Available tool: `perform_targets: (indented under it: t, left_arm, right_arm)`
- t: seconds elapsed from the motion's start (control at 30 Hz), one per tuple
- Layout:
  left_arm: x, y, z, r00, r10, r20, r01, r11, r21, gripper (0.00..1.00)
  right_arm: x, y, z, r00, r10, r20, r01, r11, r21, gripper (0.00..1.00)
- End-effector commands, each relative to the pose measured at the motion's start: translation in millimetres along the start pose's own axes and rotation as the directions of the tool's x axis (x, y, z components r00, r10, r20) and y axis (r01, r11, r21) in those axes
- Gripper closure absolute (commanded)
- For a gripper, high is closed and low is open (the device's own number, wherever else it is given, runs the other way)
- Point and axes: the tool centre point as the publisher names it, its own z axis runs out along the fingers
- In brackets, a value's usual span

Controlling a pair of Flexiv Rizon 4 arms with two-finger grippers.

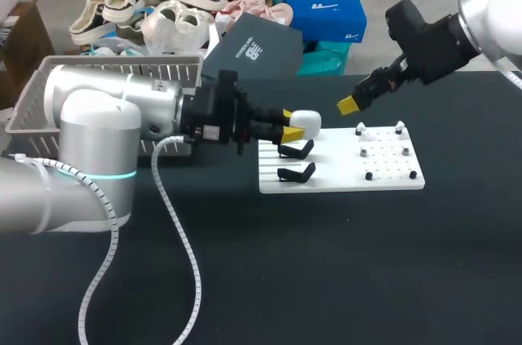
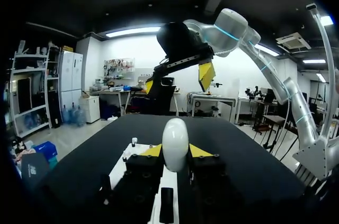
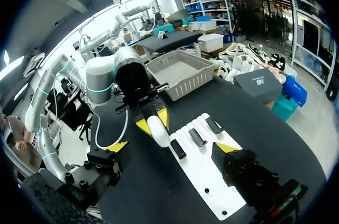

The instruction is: Pick up each earbud case from the left stands, insert the matching earbuds, close the lid, and place the case in the box.

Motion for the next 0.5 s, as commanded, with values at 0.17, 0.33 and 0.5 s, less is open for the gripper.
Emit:
perform_targets:
  t: [0.17,0.33,0.5]
  left_arm:
    - [-0.6,15.1,5,0.999,0.035,0.014,-0.035,0.999,0.016,1.00]
    - [-10.3,18.0,7,0.996,0.077,0.034,-0.078,0.997,0.003,1.00]
    - [-16.8,19.4,9,0.994,0.096,0.048,-0.095,0.995,-0.009,1.00]
  right_arm:
    - [1,21,5,1.000,-0.011,-0.026,0.012,0.999,0.032,0.00]
    - [9,24,17,0.999,0.002,-0.047,0.000,0.999,0.037,0.00]
    - [10,22,20,0.999,0.016,-0.029,-0.014,0.997,0.078,0.00]
